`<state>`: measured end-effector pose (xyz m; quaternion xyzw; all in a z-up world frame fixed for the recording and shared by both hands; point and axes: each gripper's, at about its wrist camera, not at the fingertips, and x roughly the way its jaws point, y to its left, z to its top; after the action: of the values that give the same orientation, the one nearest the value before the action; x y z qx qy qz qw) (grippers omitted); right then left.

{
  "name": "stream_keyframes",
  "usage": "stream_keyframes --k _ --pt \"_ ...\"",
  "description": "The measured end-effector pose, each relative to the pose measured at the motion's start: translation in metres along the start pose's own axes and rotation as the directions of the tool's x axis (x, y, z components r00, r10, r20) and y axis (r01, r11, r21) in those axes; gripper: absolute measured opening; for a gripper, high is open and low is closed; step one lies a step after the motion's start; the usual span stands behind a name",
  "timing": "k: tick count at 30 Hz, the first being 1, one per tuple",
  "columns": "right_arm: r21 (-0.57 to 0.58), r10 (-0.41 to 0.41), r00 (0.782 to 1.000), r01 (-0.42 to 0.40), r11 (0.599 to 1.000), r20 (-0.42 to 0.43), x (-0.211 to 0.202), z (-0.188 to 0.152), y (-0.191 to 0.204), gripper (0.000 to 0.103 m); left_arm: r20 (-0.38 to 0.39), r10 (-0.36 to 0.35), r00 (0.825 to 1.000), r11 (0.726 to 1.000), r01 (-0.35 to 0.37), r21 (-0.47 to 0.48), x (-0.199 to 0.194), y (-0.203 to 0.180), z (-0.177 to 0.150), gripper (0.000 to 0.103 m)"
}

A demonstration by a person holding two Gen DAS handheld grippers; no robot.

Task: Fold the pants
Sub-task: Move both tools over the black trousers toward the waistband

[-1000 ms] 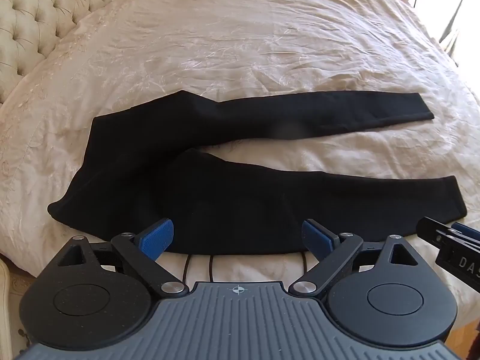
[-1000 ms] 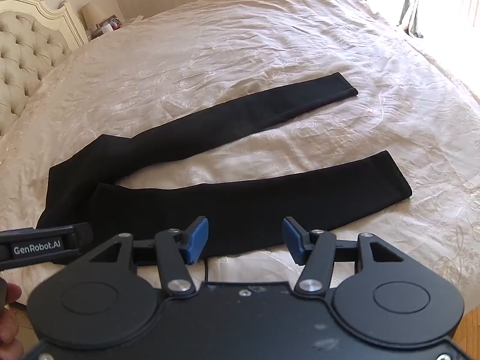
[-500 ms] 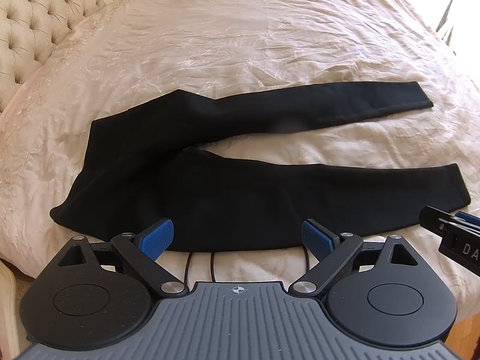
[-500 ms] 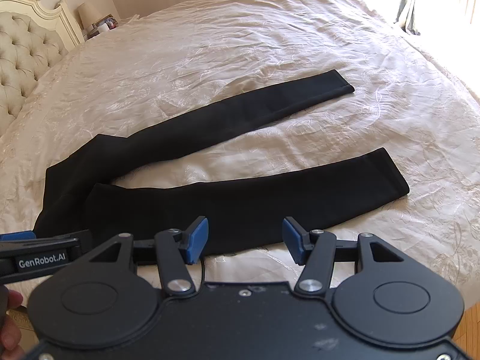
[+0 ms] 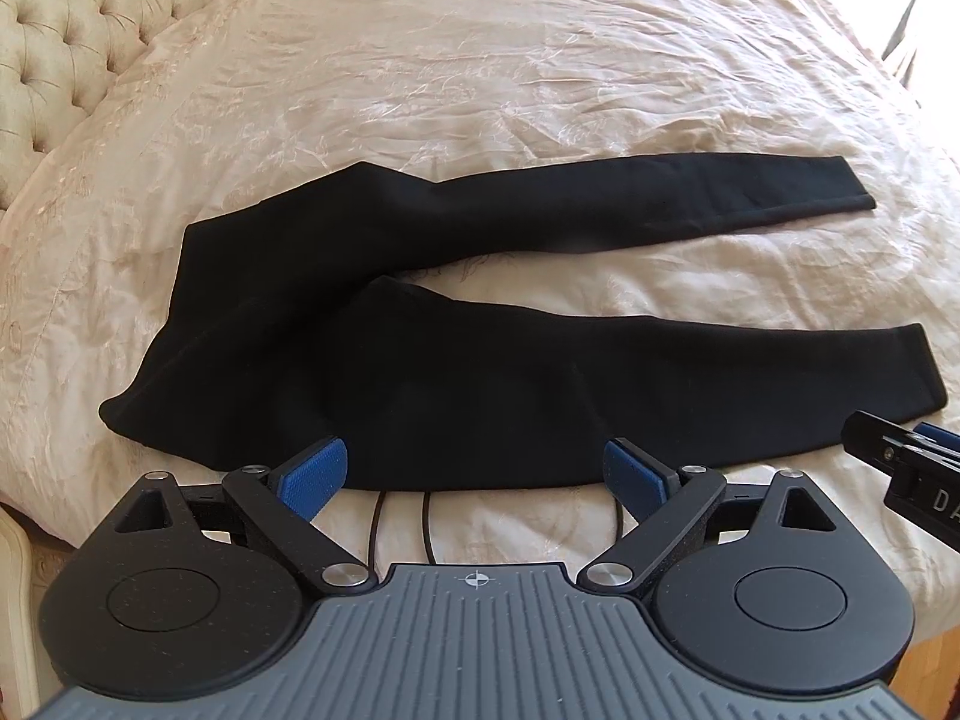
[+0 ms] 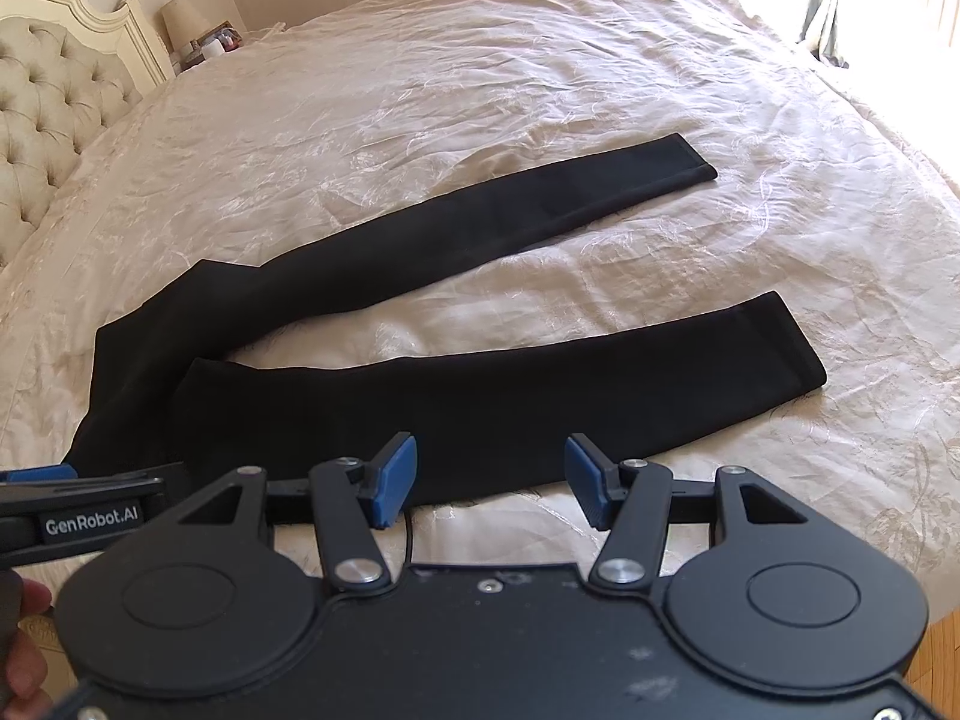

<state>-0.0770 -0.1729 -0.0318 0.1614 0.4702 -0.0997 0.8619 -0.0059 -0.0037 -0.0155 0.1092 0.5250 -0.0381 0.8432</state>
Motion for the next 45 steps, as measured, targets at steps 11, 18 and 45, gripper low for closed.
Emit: stream_keyframes --k 11,18,45 --pt "0.002 0.013 1.000 -0.013 1.000 -0.008 0.002 0.001 -0.002 0.058 -0.025 0.008 1.000 1.000 -0.008 -0.009 0.004 0.002 0.001 0.093" --pt "0.006 0.019 1.000 -0.019 1.000 -0.015 0.004 0.002 -0.003 0.058 -0.029 0.014 0.999 1.000 -0.014 -0.011 0.005 0.003 0.001 0.093" --pt "0.006 0.039 0.999 -0.039 0.999 0.006 0.031 0.002 0.013 0.058 0.009 0.012 1.000 0.995 -0.011 -0.101 0.010 0.037 0.009 0.093"
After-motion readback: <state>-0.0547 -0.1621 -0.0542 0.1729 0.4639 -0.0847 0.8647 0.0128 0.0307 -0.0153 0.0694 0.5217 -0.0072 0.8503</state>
